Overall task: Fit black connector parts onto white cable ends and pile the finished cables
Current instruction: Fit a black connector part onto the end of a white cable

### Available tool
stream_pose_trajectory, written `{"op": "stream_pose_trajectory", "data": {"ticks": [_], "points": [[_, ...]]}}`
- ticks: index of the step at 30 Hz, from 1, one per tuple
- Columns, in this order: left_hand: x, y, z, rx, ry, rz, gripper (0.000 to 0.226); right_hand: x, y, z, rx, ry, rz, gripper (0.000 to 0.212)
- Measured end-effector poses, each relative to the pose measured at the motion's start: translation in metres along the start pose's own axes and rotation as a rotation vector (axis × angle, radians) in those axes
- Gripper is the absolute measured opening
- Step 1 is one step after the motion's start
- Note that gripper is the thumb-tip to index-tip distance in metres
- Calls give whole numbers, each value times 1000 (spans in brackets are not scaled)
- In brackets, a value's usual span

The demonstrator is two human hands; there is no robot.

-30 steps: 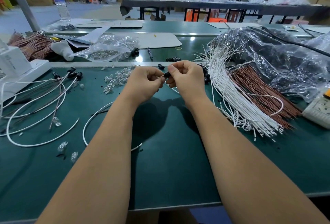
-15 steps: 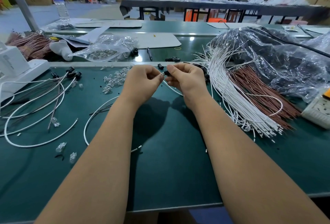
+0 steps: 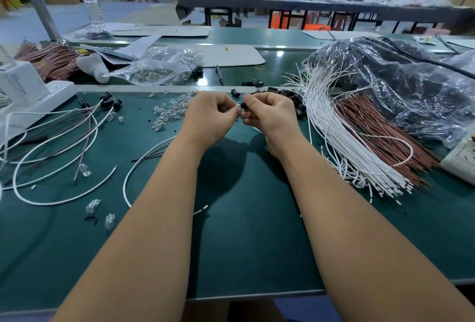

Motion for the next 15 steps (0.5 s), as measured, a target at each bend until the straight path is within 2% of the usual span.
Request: {"op": "stream_pose_trajectory", "data": {"ticks": [15], "points": [[7, -5, -1, -34, -45, 57, 11, 1, 5, 0, -47, -24, 158, 13]]}}
Point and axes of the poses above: each hand's wrist, its own z-axis away from the middle knuckle, its own x-axis out of the palm, y = z × x, the point moved 2 cm from there along -z, towards the middle knuckle, and after that the axes turned 15 degrees about -z, right-handed, at the moved point
